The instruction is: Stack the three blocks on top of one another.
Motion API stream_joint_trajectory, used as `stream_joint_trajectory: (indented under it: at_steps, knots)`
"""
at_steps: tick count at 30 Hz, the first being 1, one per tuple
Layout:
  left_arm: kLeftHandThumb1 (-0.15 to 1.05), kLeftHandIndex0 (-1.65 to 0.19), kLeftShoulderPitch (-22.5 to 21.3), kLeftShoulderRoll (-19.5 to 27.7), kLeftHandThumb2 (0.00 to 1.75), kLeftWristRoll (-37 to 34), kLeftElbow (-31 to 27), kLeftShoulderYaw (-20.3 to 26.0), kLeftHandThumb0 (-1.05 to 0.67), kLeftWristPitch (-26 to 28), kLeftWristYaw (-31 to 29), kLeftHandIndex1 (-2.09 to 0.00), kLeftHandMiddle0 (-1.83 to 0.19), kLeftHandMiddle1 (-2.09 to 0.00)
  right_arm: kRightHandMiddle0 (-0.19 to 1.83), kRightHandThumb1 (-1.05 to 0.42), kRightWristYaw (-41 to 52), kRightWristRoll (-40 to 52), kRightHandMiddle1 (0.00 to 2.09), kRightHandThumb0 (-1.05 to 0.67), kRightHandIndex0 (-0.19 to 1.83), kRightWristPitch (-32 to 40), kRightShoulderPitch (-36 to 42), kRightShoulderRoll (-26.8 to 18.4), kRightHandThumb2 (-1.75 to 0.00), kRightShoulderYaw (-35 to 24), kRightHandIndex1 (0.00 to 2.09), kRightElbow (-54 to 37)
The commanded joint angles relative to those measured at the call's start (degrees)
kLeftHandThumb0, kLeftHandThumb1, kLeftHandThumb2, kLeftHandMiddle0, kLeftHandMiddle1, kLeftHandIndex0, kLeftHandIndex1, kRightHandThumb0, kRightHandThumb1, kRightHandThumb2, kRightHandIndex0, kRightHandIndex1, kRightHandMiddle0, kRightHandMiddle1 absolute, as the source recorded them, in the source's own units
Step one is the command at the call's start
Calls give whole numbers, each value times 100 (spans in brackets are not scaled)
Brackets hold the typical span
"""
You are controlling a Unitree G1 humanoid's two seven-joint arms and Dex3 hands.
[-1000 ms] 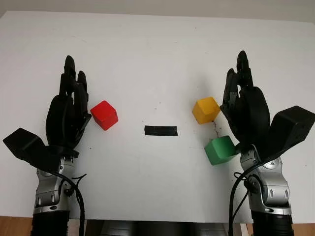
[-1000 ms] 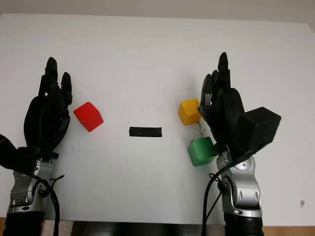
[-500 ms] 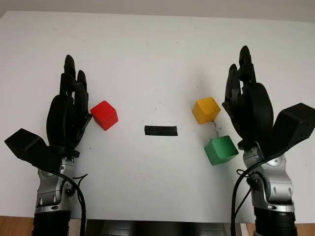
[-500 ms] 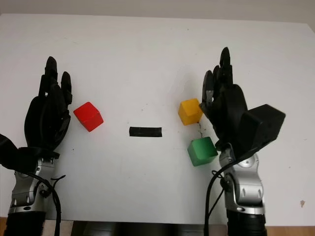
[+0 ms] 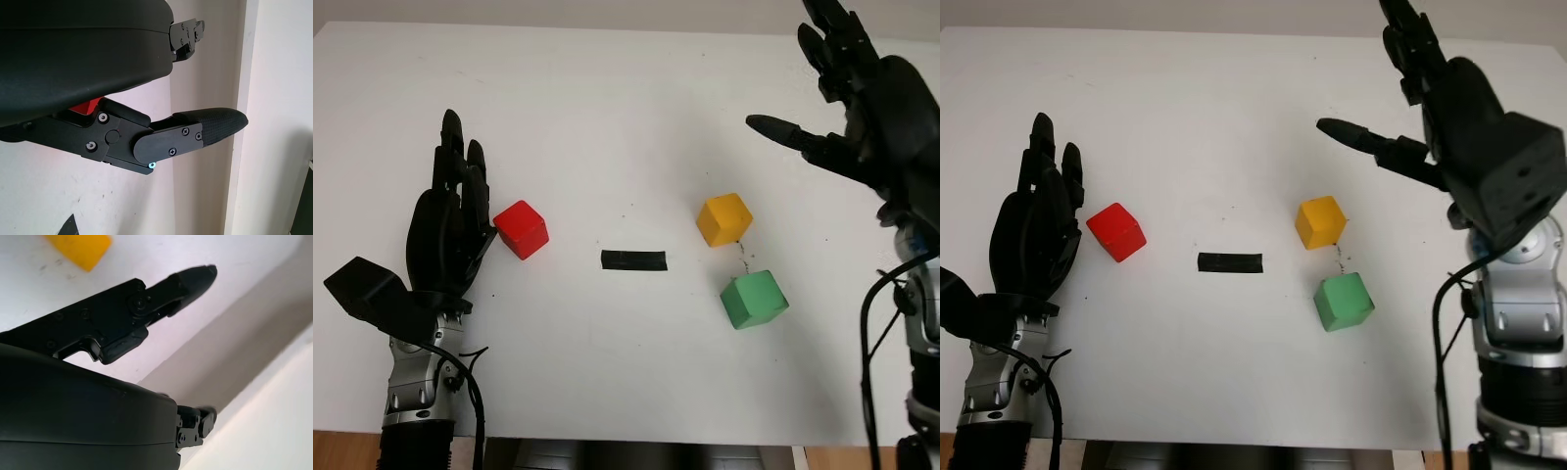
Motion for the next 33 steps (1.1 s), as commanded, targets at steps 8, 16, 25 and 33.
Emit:
stream_joint_trajectory:
  at_steps: [8, 16, 25, 33]
  knots:
    - [105, 19, 40, -7, 64, 29, -89, -13, -79, 11, 38, 0, 19, 0, 5, -73, 743, -351, 61, -64, 16, -391, -279, -686, -4, 263, 22, 253]
    - [105, 10, -268, 610, 50, 1001, 47, 141, -75, -518, 435, -6, 6, -8, 6, -76, 675, -490, 49, -65, 13, -317, -141, -522, -6, 299, 16, 9]
    - [105, -18, -991, 2068, 18, 1667, 716, 145, -76, -1110, -7, -8, -15, -6, -17, -103, 71, -428, 17, -76, -6, -122, 232, 204, -27, 286, 3, -158]
    - [89, -25, -1135, 3080, 3, 2214, 465, -149, -65, -974, -715, -7, -13, -5, -19, -105, -556, 1261, 0, -76, -19, 374, 730, 1886, -67, -201, 0, -318]
